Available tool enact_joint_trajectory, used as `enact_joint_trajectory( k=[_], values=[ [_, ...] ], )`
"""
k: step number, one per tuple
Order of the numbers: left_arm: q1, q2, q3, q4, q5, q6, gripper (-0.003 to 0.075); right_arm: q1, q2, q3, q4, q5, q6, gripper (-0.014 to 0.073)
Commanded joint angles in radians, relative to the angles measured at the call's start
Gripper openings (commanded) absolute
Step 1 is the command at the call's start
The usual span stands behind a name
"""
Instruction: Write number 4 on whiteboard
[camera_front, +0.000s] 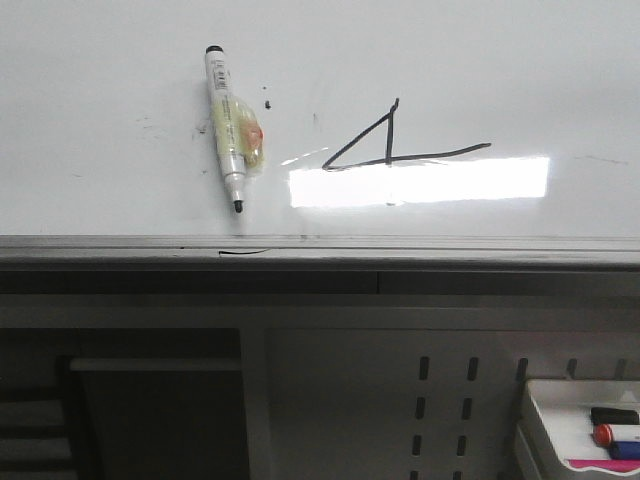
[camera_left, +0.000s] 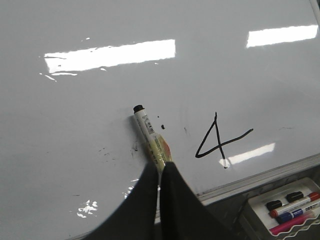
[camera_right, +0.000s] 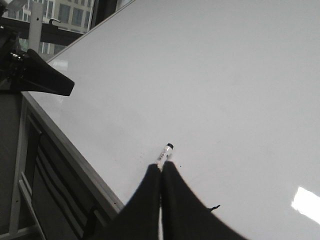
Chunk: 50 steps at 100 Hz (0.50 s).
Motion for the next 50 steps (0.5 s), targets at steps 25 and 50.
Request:
enact_joint_trajectory(
  k=[25, 50],
  values=[
    [-0.01, -0.022, -0.022, 0.06, 0.044, 0.001, -0.002, -0.007, -0.016, -0.022, 0.015, -0.073, 0.0, -0.0064],
    [-0.01, -0.022, -0.022, 0.06, 0.048, 0.001, -0.002, -0.007, -0.016, -0.022, 0.015, -0.073, 0.0, -0.0064]
  ],
)
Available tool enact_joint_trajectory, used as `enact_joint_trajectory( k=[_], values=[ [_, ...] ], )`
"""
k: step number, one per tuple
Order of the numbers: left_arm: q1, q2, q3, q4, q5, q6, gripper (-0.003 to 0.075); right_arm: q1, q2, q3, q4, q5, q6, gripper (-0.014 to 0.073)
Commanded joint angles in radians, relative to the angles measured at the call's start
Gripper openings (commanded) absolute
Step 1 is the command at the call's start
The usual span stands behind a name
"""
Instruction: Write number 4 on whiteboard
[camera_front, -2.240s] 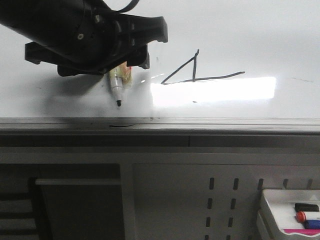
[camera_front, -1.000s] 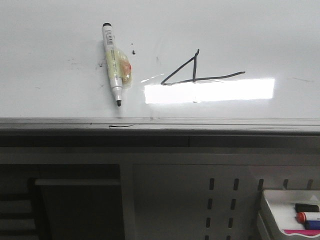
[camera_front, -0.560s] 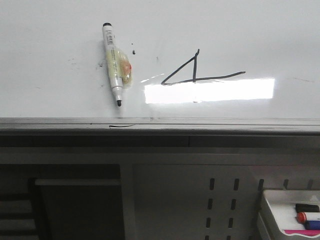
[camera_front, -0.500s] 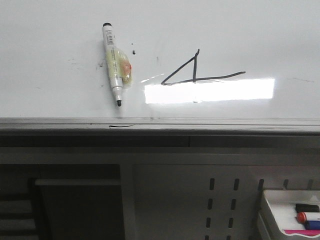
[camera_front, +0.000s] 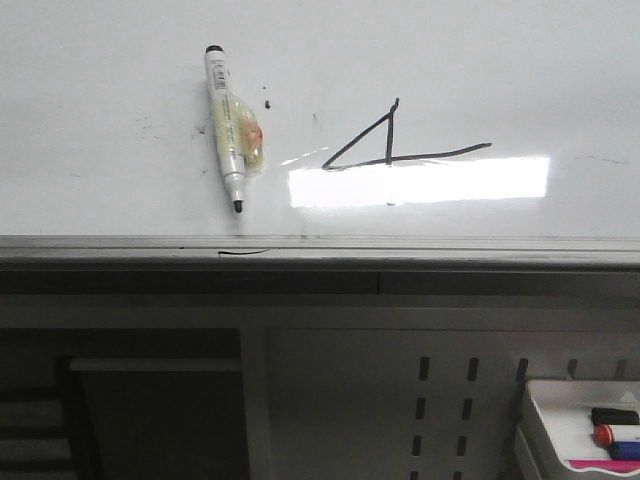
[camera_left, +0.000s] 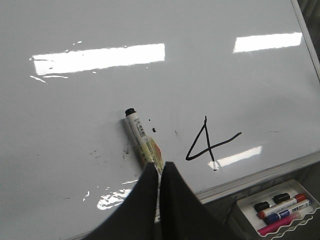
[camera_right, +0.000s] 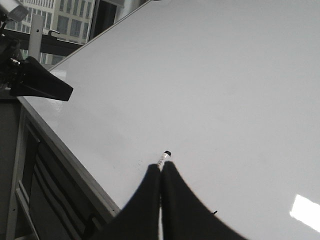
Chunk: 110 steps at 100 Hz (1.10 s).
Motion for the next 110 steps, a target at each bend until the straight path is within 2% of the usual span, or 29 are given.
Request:
enact_joint_trajectory(
  k=[1, 37, 44, 61, 73, 87, 99, 110],
  values=[
    [-0.005, 0.0, -0.024, 0.061, 0.019, 0.001, -0.002, -0.007, 0.008, -0.024, 0.014, -0.073, 0.0, -0.0064],
    [-0.005, -0.003, -0.024, 0.061, 0.011, 0.001, -0.002, -0.007, 0.008, -0.024, 0.014, -0.073, 0.0, -0.0064],
    [0.028, -0.02, -0.024, 0.078, 0.01, 0.001, -0.002, -0.007, 0.008, -0.024, 0.014, -0.073, 0.0, -0.0064],
    [0.282, -0.061, -0.021, 0.075, 0.201, 0.001, -0.002, -0.007, 0.008, -0.024, 0.014, -0.073, 0.0, -0.0064],
    [0.533, -0.128, 0.018, 0.077, 0.462, 0.039, -0.002, -0.007, 0.008, -0.024, 0.014, -0.073, 0.0, -0.0064],
    [0.758, -0.221, 0.081, 0.077, 0.689, 0.039, -0.002, -0.007, 0.008, -0.024, 0.014, -0.073, 0.0, -0.0064],
    [0.904, -0.252, 0.102, 0.066, 0.752, 0.039, -0.002, -0.007, 0.008, -0.024, 0.014, -0.073, 0.0, -0.0064],
    [0.984, -0.252, 0.102, 0.012, 0.754, 0.039, -0.002, -0.007, 0.008, -0.024, 0.014, -0.073, 0.0, -0.0064]
  ],
)
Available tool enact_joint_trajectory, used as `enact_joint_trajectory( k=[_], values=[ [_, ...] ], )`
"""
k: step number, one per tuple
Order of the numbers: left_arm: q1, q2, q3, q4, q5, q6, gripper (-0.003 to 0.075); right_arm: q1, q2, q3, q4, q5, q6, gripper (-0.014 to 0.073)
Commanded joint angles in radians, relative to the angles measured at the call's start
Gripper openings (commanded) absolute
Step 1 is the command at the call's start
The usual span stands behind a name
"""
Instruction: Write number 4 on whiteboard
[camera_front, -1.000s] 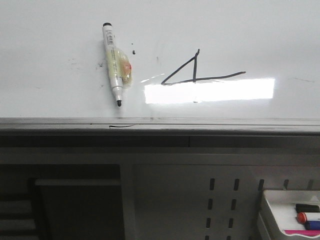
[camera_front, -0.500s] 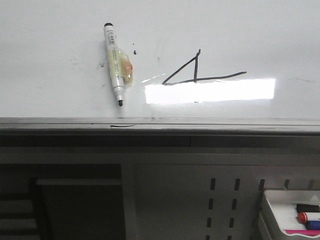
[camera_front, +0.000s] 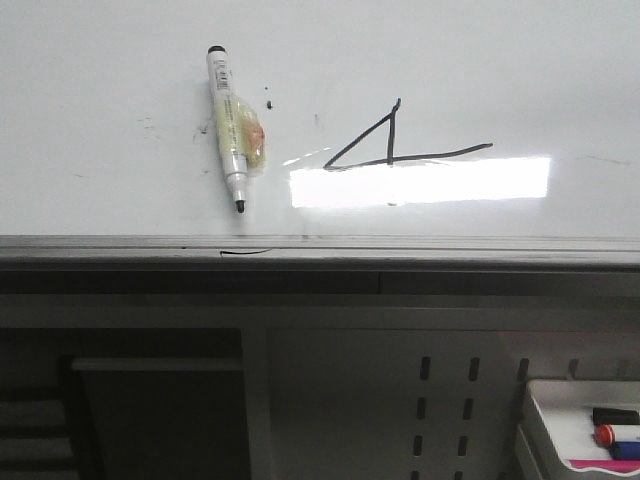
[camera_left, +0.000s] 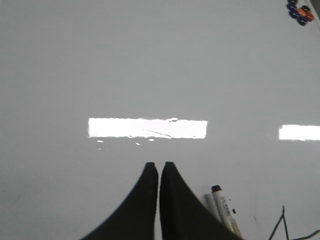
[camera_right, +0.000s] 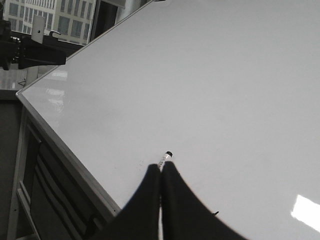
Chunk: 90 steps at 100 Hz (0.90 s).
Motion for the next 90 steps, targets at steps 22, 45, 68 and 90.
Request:
enact_joint_trajectory(
  k=[22, 45, 68, 90],
  values=[
    [0.098, 0.003, -0.013, -0.095, 0.163, 0.003, -0.002, -0.007, 0.008, -0.024, 0.011, -0.073, 0.0, -0.0064],
    [0.098, 0.047, -0.017, -0.095, 0.212, 0.145, -0.002, -0.007, 0.008, -0.024, 0.011, -0.073, 0.0, -0.0064],
    [0.102, 0.063, -0.019, -0.053, 0.156, 0.171, -0.002, -0.007, 0.008, -0.024, 0.011, -0.073, 0.0, -0.0064],
    [0.102, 0.059, -0.003, 0.197, 0.149, -0.062, -0.002, -0.007, 0.008, -0.024, 0.011, -0.073, 0.0, -0.0064]
  ],
)
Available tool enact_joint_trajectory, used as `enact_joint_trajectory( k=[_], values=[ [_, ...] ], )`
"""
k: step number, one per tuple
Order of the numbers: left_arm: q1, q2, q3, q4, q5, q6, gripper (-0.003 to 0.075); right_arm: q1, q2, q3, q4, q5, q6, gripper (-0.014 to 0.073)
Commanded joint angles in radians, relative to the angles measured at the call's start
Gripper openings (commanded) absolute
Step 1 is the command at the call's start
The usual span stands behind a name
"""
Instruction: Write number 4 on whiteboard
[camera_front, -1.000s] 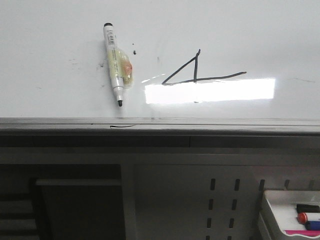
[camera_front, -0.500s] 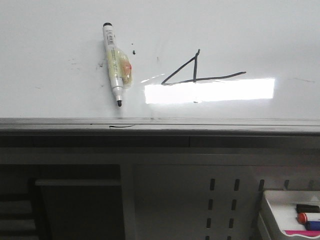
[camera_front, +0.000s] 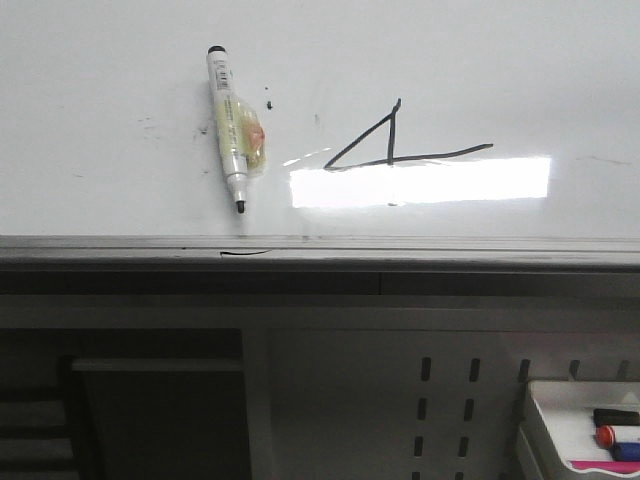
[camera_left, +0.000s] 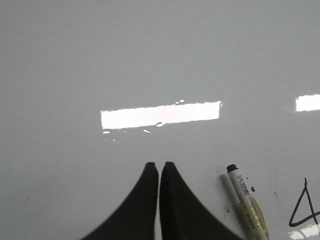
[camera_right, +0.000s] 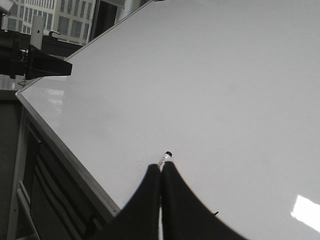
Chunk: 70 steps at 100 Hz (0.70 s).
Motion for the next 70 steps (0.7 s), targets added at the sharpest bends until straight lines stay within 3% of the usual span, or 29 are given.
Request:
enact_joint_trajectory(
  k=[1, 16, 23, 53, 70],
  values=[
    [0.001, 0.004, -0.017, 0.24, 0.03, -0.201, -0.002, -0.007, 0.008, -0.024, 0.011, -0.073, 0.0, -0.0064],
    [0.032, -0.01, 0.02, 1.183, 0.035, -1.096, -0.002, -0.007, 0.008, -0.024, 0.011, -0.073, 0.0, -0.0064],
    [0.086, -0.031, 0.052, 1.418, 0.048, -1.357, -0.002, -0.007, 0.008, -0.024, 0.011, -0.073, 0.0, -0.0064],
    [0.323, -0.27, 0.323, 1.713, 0.151, -1.744, -0.002, -0.007, 0.008, -0.024, 0.011, -0.073, 0.0, -0.0064],
    [0.358, -0.403, 0.467, 1.82, 0.153, -1.757, -0.002, -0.007, 0.008, -0.024, 0.011, -0.073, 0.0, -0.0064]
  ],
)
